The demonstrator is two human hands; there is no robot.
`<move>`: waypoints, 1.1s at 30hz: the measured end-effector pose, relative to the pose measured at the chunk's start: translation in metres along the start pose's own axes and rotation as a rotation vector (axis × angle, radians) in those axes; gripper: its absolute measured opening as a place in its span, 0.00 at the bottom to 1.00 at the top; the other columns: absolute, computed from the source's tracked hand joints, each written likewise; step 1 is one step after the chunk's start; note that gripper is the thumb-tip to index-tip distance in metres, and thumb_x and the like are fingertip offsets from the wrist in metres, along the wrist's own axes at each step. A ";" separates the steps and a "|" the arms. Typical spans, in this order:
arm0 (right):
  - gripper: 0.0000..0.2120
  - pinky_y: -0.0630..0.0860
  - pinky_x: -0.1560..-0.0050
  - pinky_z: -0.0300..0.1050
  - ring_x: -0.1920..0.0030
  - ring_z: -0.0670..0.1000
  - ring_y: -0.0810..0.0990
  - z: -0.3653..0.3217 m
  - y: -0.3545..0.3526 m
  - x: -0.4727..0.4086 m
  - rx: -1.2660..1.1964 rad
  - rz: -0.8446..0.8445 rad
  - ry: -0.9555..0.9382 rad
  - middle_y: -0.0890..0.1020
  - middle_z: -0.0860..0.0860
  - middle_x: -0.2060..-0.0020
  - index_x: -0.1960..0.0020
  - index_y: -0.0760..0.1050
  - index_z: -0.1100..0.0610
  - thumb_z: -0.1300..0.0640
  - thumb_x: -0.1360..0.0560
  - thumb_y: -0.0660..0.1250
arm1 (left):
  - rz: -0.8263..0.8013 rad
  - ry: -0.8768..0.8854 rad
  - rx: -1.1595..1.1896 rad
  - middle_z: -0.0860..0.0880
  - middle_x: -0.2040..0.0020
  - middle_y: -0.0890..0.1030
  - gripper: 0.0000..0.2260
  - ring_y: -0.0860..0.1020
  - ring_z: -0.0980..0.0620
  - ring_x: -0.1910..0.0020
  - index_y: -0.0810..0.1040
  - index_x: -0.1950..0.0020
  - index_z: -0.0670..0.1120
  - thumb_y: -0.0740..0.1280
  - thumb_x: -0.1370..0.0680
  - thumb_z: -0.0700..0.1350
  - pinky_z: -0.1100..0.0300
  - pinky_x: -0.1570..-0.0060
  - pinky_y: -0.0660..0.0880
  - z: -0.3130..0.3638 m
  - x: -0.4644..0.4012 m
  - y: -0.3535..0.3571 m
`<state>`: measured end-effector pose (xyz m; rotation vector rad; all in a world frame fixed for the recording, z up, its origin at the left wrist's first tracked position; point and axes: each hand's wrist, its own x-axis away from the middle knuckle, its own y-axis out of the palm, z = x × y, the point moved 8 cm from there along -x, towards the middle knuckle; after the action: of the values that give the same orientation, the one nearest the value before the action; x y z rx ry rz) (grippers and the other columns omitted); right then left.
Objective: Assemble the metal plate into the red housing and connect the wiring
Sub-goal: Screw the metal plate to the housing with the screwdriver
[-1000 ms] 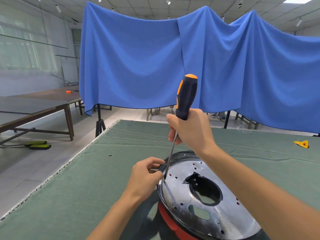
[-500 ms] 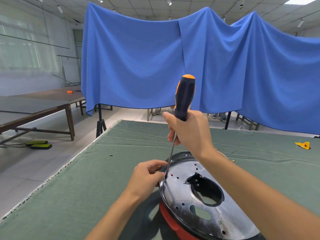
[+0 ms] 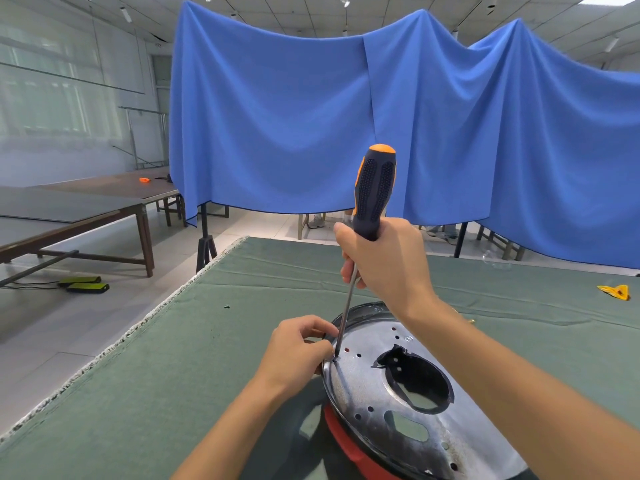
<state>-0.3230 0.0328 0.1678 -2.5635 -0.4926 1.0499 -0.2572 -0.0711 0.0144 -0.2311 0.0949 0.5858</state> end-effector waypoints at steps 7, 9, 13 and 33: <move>0.19 0.80 0.65 0.57 0.77 0.51 0.75 0.007 -0.007 0.000 -0.103 0.083 0.004 0.78 0.51 0.81 0.73 0.72 0.63 0.54 0.28 0.64 | -0.024 -0.022 0.065 0.48 0.56 0.85 0.18 0.79 0.54 0.67 0.78 0.47 0.46 0.62 0.30 0.28 0.62 0.69 0.75 0.000 0.001 0.003; 0.19 0.80 0.66 0.56 0.78 0.51 0.76 0.007 -0.008 0.001 -0.105 0.102 -0.014 0.77 0.51 0.81 0.73 0.72 0.63 0.54 0.27 0.64 | -0.009 -0.040 0.051 0.49 0.54 0.85 0.18 0.79 0.55 0.67 0.78 0.45 0.45 0.62 0.29 0.28 0.64 0.71 0.74 -0.002 0.001 0.002; 0.19 0.79 0.66 0.55 0.78 0.51 0.76 0.009 -0.008 0.003 -0.115 0.116 -0.021 0.77 0.52 0.82 0.73 0.72 0.63 0.55 0.27 0.64 | 0.004 -0.168 -0.049 0.47 0.60 0.80 0.06 0.77 0.52 0.67 0.77 0.51 0.39 0.63 0.25 0.38 0.56 0.74 0.76 -0.013 0.001 0.002; 0.20 0.69 0.74 0.40 0.82 0.54 0.72 -0.003 -0.033 0.007 -0.461 0.368 -0.105 0.73 0.57 0.83 0.72 0.68 0.68 0.54 0.28 0.63 | 0.207 -0.182 0.433 0.44 0.58 0.80 0.08 0.75 0.48 0.62 0.78 0.49 0.45 0.61 0.25 0.42 0.54 0.61 0.71 -0.005 -0.001 -0.005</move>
<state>-0.3221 0.0644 0.1796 -3.1025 -0.3216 1.3272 -0.2551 -0.0769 0.0112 0.2557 0.0676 0.7733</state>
